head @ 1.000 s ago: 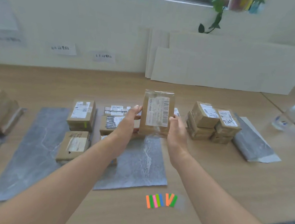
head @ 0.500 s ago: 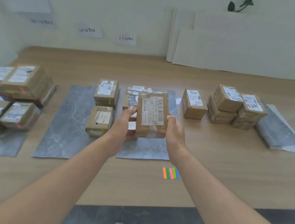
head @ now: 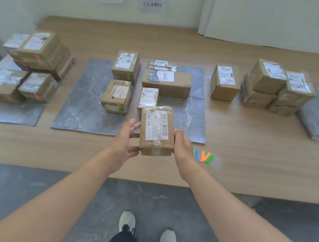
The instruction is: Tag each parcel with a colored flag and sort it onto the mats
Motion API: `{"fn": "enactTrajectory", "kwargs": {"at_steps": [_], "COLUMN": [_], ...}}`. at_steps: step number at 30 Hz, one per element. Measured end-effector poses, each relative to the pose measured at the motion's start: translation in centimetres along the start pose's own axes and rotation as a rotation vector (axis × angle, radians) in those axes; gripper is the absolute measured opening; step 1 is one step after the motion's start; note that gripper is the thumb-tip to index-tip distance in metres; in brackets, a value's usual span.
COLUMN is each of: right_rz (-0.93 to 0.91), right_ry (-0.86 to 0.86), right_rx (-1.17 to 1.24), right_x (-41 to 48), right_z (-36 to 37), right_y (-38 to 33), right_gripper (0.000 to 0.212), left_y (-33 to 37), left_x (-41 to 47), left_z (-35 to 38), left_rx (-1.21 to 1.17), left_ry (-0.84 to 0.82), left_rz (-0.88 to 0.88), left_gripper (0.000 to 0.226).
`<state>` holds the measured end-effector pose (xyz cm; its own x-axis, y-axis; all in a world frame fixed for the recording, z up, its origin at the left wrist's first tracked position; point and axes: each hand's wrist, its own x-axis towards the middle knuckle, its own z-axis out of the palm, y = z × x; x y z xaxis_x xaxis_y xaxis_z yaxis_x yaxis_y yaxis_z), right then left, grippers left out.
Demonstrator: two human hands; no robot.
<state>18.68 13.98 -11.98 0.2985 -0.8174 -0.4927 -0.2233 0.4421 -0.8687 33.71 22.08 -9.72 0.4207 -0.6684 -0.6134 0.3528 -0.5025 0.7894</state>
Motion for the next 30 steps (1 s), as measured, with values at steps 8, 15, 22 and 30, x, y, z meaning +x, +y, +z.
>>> {"fn": "enactTrajectory", "kwargs": {"at_steps": [8, 15, 22, 30], "right_rz": [0.250, 0.331, 0.333, 0.299], "right_ry": [-0.013, 0.063, 0.130, 0.234], "right_rx": [-0.008, 0.027, -0.006, 0.047], "right_x": [-0.4, -0.9, -0.1, 1.2], "right_z": [3.6, 6.6, 7.9, 7.3], "right_y": [6.1, 8.3, 9.1, 7.8], "right_gripper": [0.059, 0.046, 0.040, 0.048], "left_y": [-5.5, -7.3, -7.0, -3.7], "left_x": [2.1, 3.4, 4.7, 6.5], "left_z": [-3.6, -6.4, -7.6, -7.6], "left_rx": [-0.011, -0.045, -0.052, 0.063], "left_ry": [-0.005, -0.054, -0.103, -0.026], "left_rz": [-0.175, -0.222, -0.258, -0.092], "left_gripper": [0.049, 0.038, 0.040, 0.045]}}
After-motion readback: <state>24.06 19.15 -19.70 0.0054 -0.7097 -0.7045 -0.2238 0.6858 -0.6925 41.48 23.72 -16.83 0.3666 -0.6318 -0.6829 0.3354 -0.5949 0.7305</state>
